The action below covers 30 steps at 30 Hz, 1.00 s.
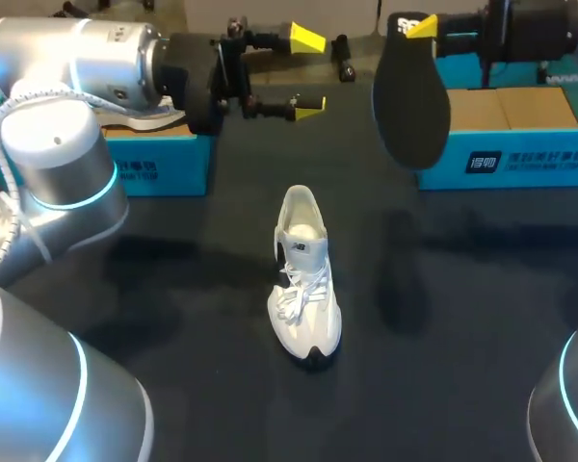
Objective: Take the shoe out of the shoebox, open the shoe tongue, remove and reinsert the insole, then place the shoe into the shoebox
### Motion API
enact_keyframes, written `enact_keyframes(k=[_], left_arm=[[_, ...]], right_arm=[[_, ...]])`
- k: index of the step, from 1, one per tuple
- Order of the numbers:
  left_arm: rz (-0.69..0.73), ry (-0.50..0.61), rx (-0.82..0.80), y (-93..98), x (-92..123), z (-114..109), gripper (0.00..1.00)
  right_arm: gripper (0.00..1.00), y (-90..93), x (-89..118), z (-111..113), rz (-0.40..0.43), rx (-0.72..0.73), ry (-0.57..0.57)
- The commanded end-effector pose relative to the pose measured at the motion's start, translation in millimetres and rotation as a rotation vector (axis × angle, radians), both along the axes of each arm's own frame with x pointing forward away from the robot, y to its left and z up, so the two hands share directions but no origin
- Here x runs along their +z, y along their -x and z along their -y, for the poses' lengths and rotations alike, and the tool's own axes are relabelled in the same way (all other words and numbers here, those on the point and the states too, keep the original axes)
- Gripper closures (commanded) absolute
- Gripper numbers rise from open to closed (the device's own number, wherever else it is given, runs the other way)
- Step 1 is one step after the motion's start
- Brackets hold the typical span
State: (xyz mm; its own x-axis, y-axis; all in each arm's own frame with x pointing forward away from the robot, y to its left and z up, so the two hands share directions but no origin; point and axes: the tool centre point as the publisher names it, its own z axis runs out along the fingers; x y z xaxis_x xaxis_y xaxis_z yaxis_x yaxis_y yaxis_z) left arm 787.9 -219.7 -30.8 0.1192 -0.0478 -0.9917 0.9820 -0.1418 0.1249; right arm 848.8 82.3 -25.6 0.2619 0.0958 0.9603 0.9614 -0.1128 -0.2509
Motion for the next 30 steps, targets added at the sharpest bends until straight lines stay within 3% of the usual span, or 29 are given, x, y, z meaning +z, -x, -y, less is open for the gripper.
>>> enact_keyframes(k=[1,5,11,14,15,23,27,30], left_arm=[[0.009,0.007,0.002,-1.0,-4,12,0.04],[0.019,0.005,0.006,-4.1,-9,16,0.01],[0.019,0.021,0.009,-6.7,-10,21,0.14],[0.021,0.027,0.015,-8.8,-10,26,0.33],[0.023,0.030,0.019,-9.1,-10,28,0.48],[0.030,0.038,0.021,-8.4,-10,36,0.48],[0.032,0.042,0.026,-7.8,-13,40,0.53],[0.032,0.047,0.031,-7.0,-15,43,0.63]], right_arm=[[1.00,-19.2,1,-17,-0.012,0.072,0.009],[1.00,-23.2,2,-29,-0.017,0.087,0.004],[1.00,-24.9,-8,-41,-0.034,0.088,-0.014],[1.00,-24.9,-9,-46,-0.038,0.088,-0.020],[1.00,-24.5,-9,-48,-0.041,0.088,-0.022],[1.00,-23.6,-11,-53,-0.061,0.082,-0.028],[1.00,-21.8,-10,-57,-0.062,0.076,-0.032],[1.00,-19.5,-11,-60,-0.062,0.072,-0.036]])
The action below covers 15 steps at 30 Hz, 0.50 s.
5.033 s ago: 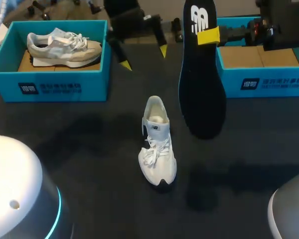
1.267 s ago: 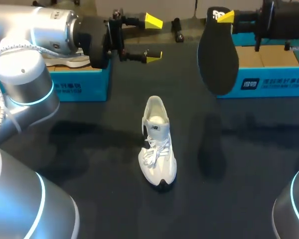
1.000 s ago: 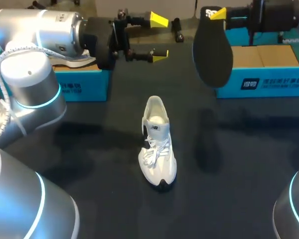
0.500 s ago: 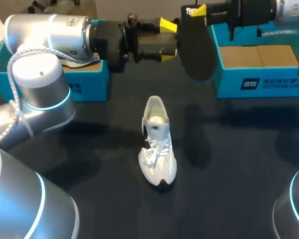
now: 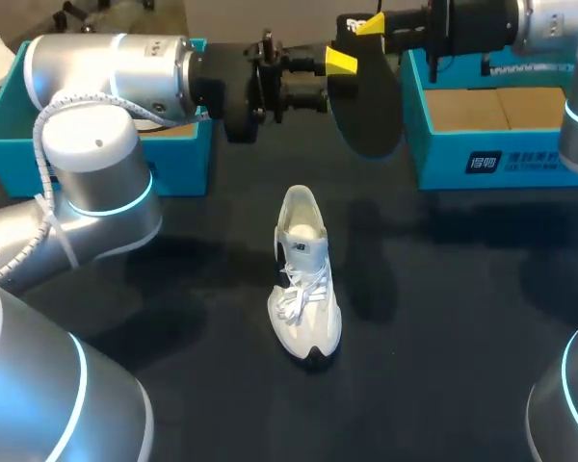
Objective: Take the shoe out of the shoebox, open the shoe tongue, remove and reinsert the insole, then place the shoe into the shoebox
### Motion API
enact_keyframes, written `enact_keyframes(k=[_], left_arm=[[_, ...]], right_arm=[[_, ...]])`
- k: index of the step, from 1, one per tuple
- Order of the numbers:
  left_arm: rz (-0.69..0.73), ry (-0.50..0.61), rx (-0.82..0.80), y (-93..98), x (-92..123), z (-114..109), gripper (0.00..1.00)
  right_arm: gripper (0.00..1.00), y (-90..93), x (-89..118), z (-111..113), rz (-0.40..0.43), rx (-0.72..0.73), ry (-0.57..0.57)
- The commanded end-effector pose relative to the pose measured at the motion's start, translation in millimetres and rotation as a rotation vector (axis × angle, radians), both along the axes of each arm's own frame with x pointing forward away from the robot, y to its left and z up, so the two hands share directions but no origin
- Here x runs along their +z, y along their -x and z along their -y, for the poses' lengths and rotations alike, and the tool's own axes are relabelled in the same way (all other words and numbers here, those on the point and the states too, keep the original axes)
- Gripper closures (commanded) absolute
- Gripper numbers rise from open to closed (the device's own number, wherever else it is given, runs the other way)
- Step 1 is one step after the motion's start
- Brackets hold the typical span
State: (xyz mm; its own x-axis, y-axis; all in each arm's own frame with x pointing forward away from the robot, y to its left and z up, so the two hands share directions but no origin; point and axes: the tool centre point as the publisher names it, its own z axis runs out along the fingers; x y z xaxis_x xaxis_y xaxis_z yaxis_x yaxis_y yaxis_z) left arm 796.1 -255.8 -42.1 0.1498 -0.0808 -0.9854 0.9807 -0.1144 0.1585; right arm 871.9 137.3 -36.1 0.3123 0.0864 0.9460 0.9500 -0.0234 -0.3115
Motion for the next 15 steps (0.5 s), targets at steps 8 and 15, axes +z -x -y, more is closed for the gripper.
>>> enact_keyframes(k=[8,15], left_arm=[[0.002,0.008,0.016,4.2,-12,11,1.00],[0.001,0.007,-0.032,9.8,-7,-2,1.00]], right_arm=[[1.00,10.5,-1,-11,0.019,-0.036,-0.018],[0.00,25.7,0,-6,0.106,-0.033,-0.007]])
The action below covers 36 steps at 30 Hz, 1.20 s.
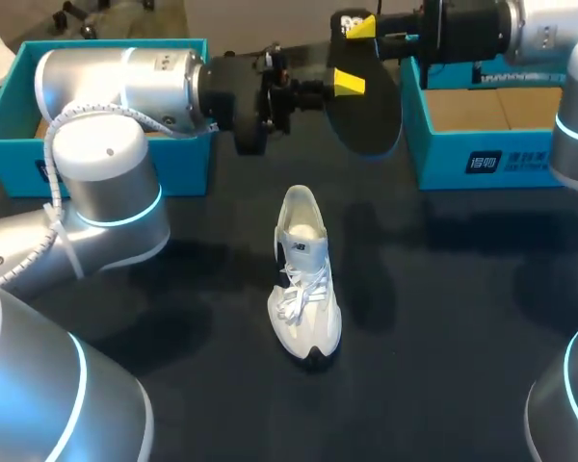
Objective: Take the shoe out of the shoebox, open the shoe tongue, remove and reinsert the insole, then place the shoe into the shoebox
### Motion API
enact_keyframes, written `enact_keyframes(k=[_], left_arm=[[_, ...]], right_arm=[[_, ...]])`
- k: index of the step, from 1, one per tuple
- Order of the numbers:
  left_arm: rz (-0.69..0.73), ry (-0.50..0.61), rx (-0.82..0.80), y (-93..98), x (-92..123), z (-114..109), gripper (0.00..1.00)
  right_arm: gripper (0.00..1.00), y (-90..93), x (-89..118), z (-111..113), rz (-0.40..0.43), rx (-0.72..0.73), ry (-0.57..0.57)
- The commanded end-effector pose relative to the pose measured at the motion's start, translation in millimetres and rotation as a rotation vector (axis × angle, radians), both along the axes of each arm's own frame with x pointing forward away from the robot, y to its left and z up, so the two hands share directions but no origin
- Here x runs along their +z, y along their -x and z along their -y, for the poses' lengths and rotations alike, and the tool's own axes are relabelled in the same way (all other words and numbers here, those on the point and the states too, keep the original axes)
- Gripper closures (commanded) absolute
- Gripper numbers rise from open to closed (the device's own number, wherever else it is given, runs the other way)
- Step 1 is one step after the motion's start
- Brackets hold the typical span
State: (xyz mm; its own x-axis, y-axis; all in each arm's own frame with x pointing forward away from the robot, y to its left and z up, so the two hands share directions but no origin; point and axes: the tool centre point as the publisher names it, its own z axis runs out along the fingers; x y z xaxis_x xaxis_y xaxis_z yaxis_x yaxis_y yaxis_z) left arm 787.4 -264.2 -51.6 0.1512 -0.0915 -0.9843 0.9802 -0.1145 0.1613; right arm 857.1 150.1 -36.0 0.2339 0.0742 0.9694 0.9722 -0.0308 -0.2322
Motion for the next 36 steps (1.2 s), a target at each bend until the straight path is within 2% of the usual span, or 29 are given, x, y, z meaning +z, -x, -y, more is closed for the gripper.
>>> enact_keyframes(k=[1,6,11,17,21,22,36], left_arm=[[0.000,-0.002,-0.043,2.4,4,-13,1.00],[-0.007,0.010,-0.061,3.4,8,-25,1.00],[0.000,0.015,-0.068,4.4,7,-34,1.00],[-0.027,0.005,-0.076,4.2,1,-36,1.00],[-0.052,0.000,-0.094,6.6,2,-34,1.00],[-0.042,-0.007,-0.092,7.3,2,-33,1.00],[-0.037,-0.015,-0.085,7.6,2,-33,1.00]], right_arm=[[0.00,13.8,-1,10,0.034,-0.031,0.006],[0.00,29.1,-3,24,0.088,-0.056,0.020],[0.00,51.6,1,34,0.194,-0.034,0.038],[0.00,80.7,3,46,0.276,0.039,0.063],[0.00,96.7,7,57,0.342,0.025,0.072],[0.00,100.0,7,61,0.322,0.008,0.083],[0.00,100.0,7,61,0.322,0.008,0.083]])
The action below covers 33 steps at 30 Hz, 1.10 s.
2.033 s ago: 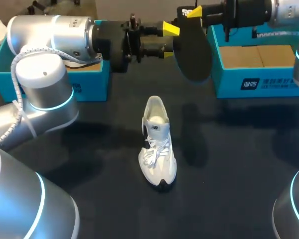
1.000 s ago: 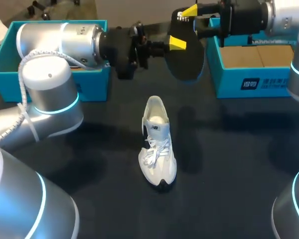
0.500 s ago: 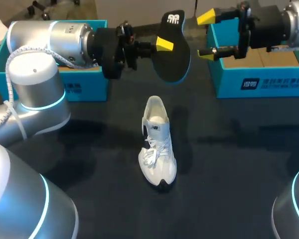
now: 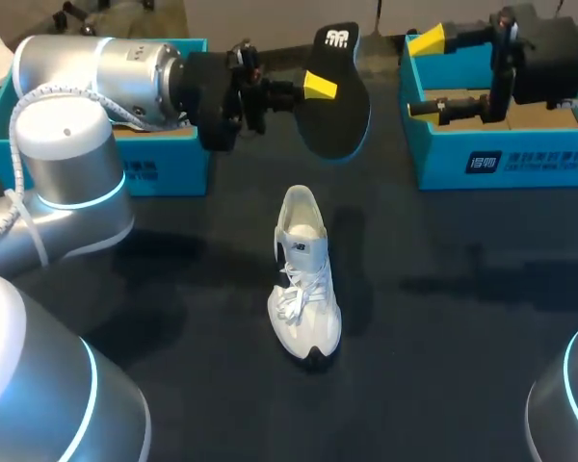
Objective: Take the shoe out of the shoebox, open the shoe tongue, remove and reinsert the insole, then place the shoe into the shoebox
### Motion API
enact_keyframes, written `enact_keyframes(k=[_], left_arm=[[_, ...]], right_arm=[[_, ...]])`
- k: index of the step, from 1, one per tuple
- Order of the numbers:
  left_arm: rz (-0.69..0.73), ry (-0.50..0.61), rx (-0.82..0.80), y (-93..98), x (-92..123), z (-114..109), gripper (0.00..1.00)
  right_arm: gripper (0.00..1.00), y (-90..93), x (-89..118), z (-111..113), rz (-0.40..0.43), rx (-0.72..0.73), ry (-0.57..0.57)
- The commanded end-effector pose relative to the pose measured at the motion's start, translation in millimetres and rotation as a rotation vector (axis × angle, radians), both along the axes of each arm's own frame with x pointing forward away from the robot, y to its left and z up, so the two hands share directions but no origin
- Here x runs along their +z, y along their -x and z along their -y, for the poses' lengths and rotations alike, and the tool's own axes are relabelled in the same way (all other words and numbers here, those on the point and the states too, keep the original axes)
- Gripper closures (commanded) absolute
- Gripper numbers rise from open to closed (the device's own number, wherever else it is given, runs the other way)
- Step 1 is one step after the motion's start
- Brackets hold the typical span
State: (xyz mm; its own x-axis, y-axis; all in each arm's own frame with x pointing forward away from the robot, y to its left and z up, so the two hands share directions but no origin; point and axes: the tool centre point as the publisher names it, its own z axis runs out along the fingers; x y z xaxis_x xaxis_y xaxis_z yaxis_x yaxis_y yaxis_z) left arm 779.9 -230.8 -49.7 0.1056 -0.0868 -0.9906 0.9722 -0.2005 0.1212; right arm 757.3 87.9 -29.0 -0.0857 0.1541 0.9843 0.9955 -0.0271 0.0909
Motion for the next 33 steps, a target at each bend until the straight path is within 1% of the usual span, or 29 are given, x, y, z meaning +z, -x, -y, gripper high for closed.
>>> enact_keyframes(k=[1,3,5,8,10,14,16,18,24,25,26,33], left_arm=[[0.002,0.001,0.001,0.2,0,1,1.00],[0.002,0.001,0.001,0.2,0,1,1.00],[0.002,0.001,0.001,0.2,0,1,1.00],[0.002,0.001,0.001,0.2,0,1,1.00],[0.002,0.001,0.001,0.2,0,1,1.00],[0.002,0.001,0.001,0.2,0,1,1.00],[-0.019,-0.002,0.001,0.6,0,-2,1.00],[-0.030,-0.020,-0.006,2.4,0,-4,1.00],[-0.200,-0.100,-0.043,11.4,2,-9,1.00],[-0.228,-0.101,-0.041,12.4,2,-9,1.00],[-0.286,-0.102,-0.038,12.9,2,-10,1.00],[-0.601,-0.077,0.025,8.1,3,-12,1.00]], right_arm=[[0.00,0.2,0,-1,-0.001,-0.002,0.003],[0.00,0.2,0,-1,-0.001,-0.002,0.003],[0.00,6.7,-6,2,0.004,-0.001,-0.029],[0.00,15.3,-10,10,0.018,-0.007,-0.048],[0.00,17.4,-10,13,0.028,-0.003,-0.043],[0.00,17.3,-11,16,0.012,0.028,-0.034],[0.00,17.0,-10,20,0.013,0.020,-0.062],[0.00,17.0,-10,20,0.013,0.020,-0.062],[0.00,17.0,-10,20,0.013,0.020,-0.062],[0.00,17.0,-10,20,0.013,0.020,-0.062],[0.00,17.0,-10,20,0.013,0.020,-0.062],[0.00,17.0,-10,20,0.013,0.020,-0.062]])
